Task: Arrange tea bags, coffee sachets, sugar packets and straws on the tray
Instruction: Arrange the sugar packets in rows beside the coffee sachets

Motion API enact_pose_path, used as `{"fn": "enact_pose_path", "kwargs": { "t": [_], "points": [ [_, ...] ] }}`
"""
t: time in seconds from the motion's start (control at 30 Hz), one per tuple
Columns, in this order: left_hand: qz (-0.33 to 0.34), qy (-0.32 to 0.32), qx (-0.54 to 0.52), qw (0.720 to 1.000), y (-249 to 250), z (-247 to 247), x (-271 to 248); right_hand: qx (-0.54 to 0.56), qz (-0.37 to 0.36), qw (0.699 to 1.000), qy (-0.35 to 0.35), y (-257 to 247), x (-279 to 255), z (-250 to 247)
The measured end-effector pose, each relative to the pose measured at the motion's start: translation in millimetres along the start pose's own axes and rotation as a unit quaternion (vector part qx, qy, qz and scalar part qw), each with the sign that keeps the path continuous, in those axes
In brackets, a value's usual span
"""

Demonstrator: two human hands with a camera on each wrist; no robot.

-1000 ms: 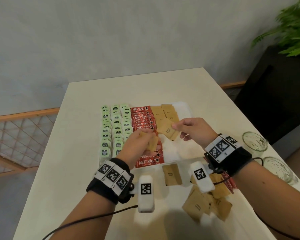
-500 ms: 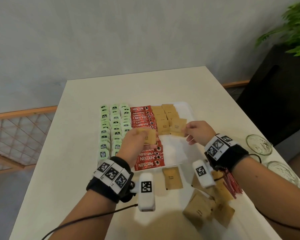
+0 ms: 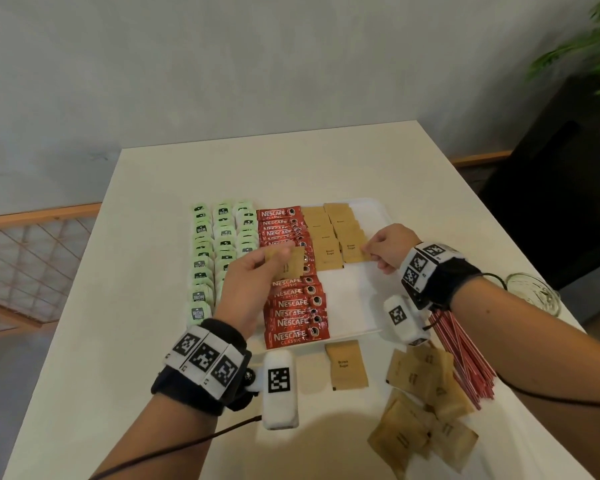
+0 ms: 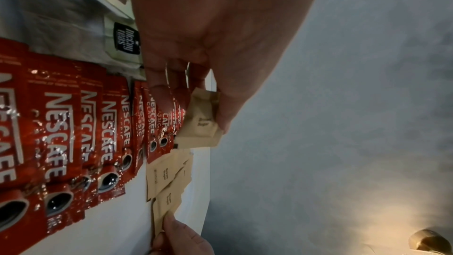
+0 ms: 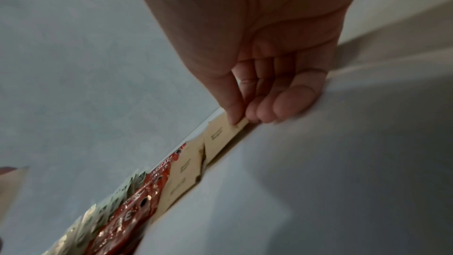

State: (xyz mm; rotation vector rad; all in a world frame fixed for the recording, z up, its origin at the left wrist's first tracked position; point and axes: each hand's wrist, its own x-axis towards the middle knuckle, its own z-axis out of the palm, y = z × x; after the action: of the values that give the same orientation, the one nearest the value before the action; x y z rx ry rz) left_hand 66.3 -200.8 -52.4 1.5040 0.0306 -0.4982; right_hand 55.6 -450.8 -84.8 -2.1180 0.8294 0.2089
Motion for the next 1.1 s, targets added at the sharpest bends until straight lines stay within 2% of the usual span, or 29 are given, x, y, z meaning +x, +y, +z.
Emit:
{"fn": "enact_pose_path", "kwargs": {
  "t": [0.2,0.4,0.53,0.63,0.7,0.77,0.83,0.9,0.97,1.1],
  "points": [
    [-0.022,0.019,-0.029,0.999,2,-1,4,-0.019,-0.005,1.0,-0.023,-3,2,-5],
    [-0.059,0.021,-0.067,0.996,1,0,5,-0.07,-0.004,0.998,0.004,0,5,-5],
    [-0.045,0.003,-0.02,0.999,0,1,4,-0.034,-0.05,0.998,0.021,-1,-5,-8],
    [0.0,-0.025,0.093,0.995,1,4,3,0.042,-0.143,0.988,-0.048,-9,-31,-8],
    [0.026,-0.046,0.176,0.983,2,7,2,0.037,-0.188,0.974,-0.119,-14,-49,-4],
    [0.052,-0.075,0.246,0.965,2,10,1,0.021,-0.21,0.964,-0.164,-16,-59,2],
    [0.075,-0.101,0.292,0.948,2,14,0,0.021,-0.223,0.959,-0.172,-13,-62,5],
    [0.082,-0.111,0.305,0.942,1,17,1,0.007,-0.231,0.958,-0.17,-8,-63,7],
    [0.069,-0.114,0.282,0.95,0,18,1,-0.001,-0.235,0.956,-0.176,-4,-66,10],
    [0.056,-0.097,0.216,0.97,-1,18,1,0.082,-0.223,0.958,-0.16,2,-70,18]
  ]
}}
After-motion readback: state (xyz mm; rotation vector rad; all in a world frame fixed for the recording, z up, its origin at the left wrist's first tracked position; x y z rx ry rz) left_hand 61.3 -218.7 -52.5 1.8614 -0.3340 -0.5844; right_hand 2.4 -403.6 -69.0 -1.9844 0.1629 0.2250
